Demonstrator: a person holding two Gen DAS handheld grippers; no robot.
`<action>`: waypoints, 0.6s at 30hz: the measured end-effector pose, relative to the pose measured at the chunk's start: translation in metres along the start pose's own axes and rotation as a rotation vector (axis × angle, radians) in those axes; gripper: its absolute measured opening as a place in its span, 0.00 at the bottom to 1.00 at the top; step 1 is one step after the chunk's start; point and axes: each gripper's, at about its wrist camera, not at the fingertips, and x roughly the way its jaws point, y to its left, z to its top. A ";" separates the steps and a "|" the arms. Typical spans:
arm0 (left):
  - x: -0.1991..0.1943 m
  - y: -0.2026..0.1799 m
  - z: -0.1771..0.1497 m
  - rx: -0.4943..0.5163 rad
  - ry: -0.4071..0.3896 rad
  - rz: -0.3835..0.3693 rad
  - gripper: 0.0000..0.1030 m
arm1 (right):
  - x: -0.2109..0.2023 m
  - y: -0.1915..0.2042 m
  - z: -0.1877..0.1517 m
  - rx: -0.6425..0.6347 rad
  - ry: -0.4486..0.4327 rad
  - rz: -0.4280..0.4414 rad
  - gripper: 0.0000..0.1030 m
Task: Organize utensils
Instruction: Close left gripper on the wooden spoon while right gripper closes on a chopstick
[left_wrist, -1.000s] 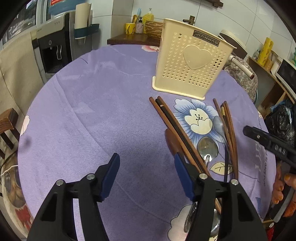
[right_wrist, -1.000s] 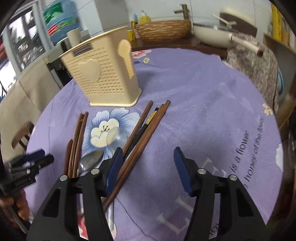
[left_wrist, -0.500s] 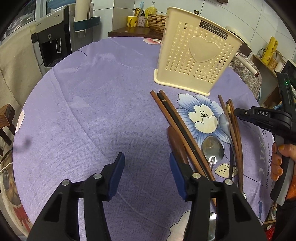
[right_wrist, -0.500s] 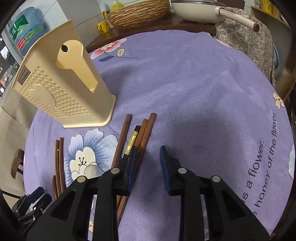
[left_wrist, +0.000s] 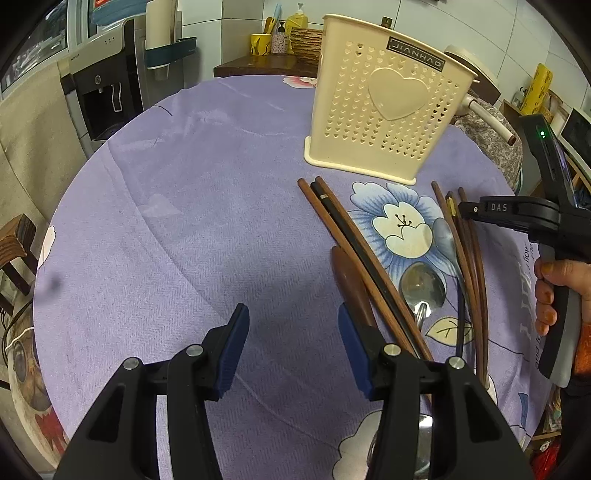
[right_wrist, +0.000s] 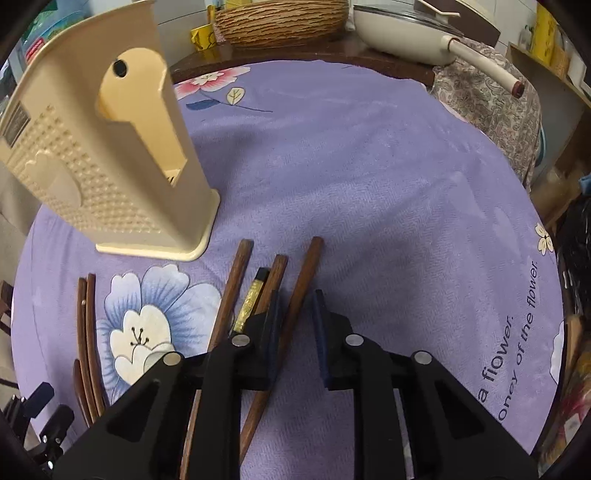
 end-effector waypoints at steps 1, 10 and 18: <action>0.000 -0.002 0.000 0.007 0.002 0.003 0.48 | -0.001 -0.003 -0.002 0.002 -0.001 0.010 0.14; 0.004 -0.019 0.002 0.039 0.028 0.004 0.46 | -0.004 -0.016 -0.002 0.014 -0.001 0.043 0.13; 0.003 -0.028 0.000 0.050 0.030 0.033 0.47 | -0.004 -0.014 -0.002 -0.005 -0.003 0.035 0.13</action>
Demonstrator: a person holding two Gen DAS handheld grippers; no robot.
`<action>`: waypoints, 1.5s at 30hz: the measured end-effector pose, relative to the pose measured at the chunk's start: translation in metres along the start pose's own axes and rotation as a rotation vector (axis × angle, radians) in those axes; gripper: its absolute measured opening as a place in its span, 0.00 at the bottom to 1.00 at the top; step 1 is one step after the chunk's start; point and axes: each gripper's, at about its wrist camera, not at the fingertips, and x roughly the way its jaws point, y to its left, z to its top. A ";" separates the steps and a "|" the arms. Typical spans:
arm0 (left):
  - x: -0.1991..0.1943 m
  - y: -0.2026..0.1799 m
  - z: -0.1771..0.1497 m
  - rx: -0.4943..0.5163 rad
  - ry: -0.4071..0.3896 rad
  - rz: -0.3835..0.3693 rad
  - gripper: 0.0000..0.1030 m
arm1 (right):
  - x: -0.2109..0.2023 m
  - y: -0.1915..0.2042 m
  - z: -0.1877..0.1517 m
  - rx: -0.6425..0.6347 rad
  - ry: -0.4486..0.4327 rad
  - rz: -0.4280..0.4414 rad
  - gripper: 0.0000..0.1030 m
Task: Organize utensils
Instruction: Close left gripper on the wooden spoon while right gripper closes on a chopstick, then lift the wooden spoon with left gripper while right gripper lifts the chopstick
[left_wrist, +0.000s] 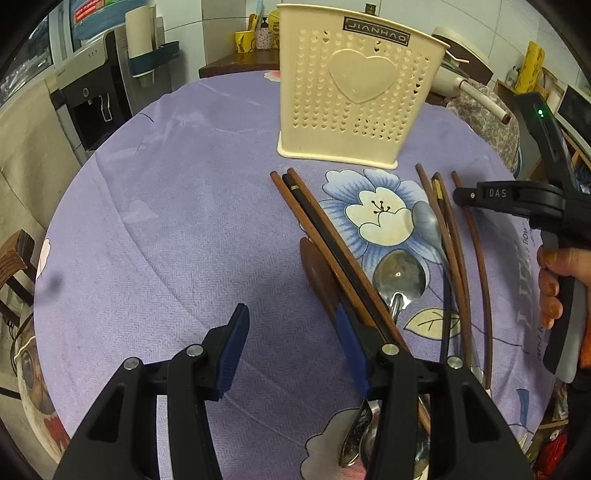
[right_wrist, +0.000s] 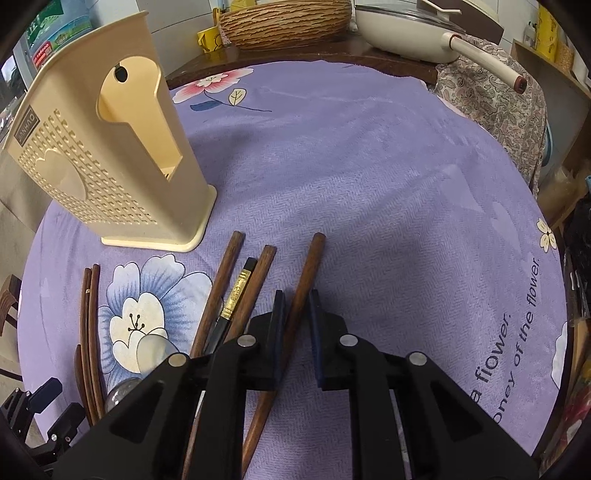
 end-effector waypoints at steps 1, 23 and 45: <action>0.000 -0.001 0.001 0.002 0.003 0.001 0.47 | 0.000 0.001 0.000 0.000 0.002 -0.004 0.13; 0.023 -0.004 0.024 0.008 0.067 0.041 0.23 | 0.004 0.015 0.001 -0.003 -0.001 0.001 0.11; 0.001 0.019 0.041 -0.069 -0.008 -0.049 0.15 | -0.019 0.010 -0.002 -0.016 -0.109 0.071 0.10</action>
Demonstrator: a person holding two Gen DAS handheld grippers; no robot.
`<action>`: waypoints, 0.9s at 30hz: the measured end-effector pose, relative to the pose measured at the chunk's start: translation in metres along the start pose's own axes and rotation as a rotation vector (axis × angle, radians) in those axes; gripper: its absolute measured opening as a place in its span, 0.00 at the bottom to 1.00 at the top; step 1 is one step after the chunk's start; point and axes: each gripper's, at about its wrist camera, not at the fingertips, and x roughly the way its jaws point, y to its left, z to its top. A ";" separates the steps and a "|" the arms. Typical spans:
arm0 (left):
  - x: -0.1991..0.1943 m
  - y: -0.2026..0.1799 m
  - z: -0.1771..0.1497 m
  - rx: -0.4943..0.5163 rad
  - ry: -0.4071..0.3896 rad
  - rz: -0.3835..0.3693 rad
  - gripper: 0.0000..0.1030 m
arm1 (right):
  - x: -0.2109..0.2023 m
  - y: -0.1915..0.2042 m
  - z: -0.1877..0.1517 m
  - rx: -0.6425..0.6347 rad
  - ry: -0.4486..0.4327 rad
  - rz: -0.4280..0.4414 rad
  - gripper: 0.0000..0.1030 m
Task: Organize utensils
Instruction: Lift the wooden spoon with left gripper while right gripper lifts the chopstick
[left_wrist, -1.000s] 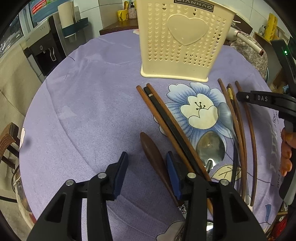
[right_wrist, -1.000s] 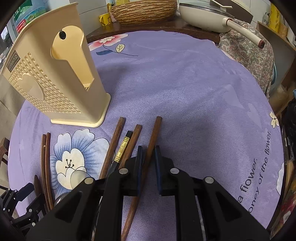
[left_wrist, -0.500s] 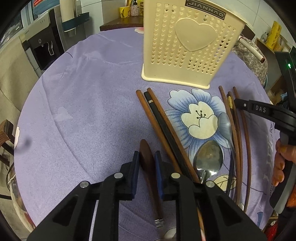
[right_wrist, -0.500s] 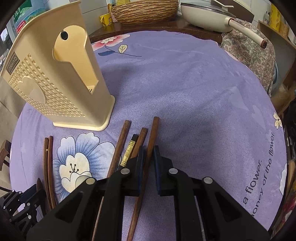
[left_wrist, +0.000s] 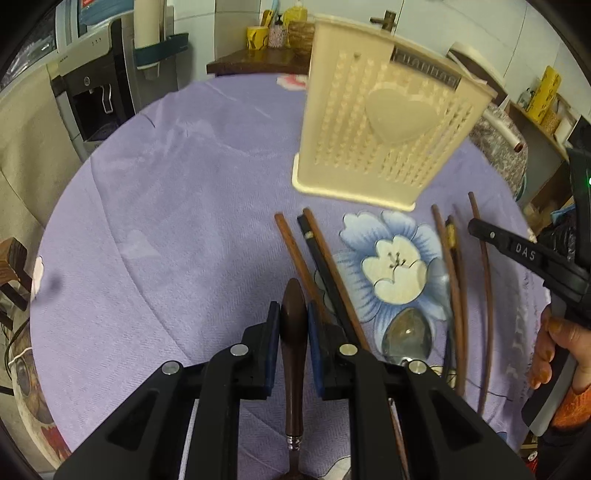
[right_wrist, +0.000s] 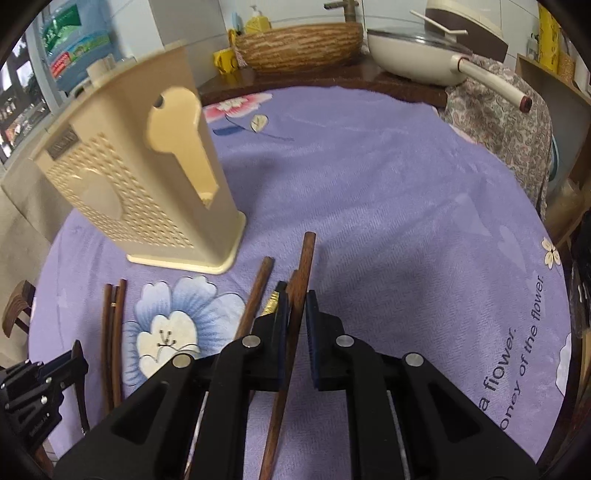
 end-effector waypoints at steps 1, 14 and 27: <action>-0.007 0.001 0.002 -0.004 -0.017 -0.005 0.15 | -0.006 0.001 0.000 -0.003 -0.016 0.013 0.10; -0.103 0.011 0.018 0.036 -0.249 -0.018 0.15 | -0.134 0.014 0.007 -0.173 -0.279 0.090 0.09; -0.112 0.017 0.026 0.036 -0.274 -0.018 0.15 | -0.164 0.013 0.000 -0.192 -0.372 0.155 0.07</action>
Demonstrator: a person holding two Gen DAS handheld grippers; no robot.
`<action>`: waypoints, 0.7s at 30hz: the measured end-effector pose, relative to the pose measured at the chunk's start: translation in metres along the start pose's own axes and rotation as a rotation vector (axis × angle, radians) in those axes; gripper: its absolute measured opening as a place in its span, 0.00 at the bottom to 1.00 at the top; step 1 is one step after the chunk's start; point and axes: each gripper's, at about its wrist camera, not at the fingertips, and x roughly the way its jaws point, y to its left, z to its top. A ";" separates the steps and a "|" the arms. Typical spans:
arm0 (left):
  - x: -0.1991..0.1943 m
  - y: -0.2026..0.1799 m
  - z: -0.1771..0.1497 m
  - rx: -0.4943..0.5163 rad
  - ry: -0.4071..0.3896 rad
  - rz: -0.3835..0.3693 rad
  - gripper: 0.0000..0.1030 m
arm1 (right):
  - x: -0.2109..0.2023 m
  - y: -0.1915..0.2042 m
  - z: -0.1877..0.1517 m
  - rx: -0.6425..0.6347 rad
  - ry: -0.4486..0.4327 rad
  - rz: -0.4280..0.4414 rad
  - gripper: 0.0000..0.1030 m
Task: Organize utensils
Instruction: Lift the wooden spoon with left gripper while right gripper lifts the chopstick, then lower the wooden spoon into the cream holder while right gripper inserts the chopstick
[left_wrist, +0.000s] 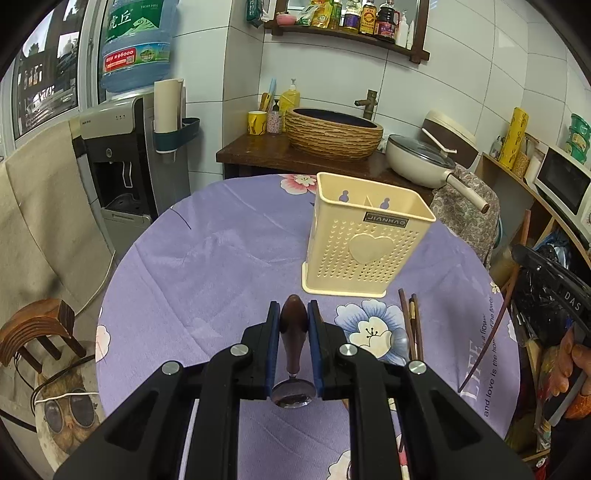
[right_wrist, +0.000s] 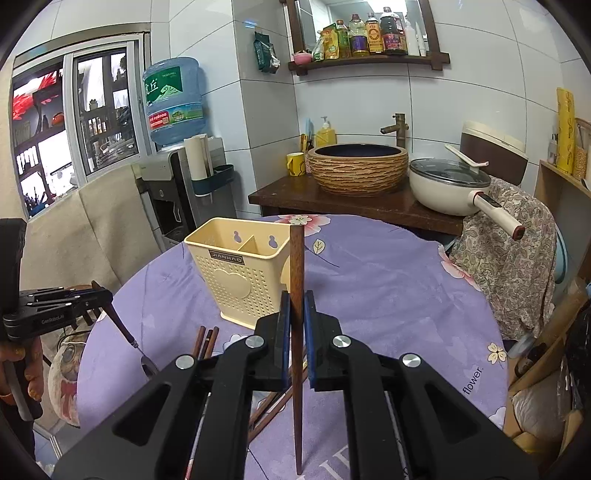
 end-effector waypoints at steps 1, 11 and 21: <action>-0.001 0.000 0.001 0.001 -0.003 -0.001 0.15 | -0.001 0.000 0.001 0.004 -0.001 0.005 0.07; -0.008 0.005 0.018 -0.002 -0.013 -0.034 0.14 | 0.000 0.004 0.012 0.003 -0.002 0.035 0.07; -0.042 -0.009 0.104 -0.010 -0.114 -0.064 0.14 | -0.014 0.025 0.090 0.021 -0.147 0.075 0.07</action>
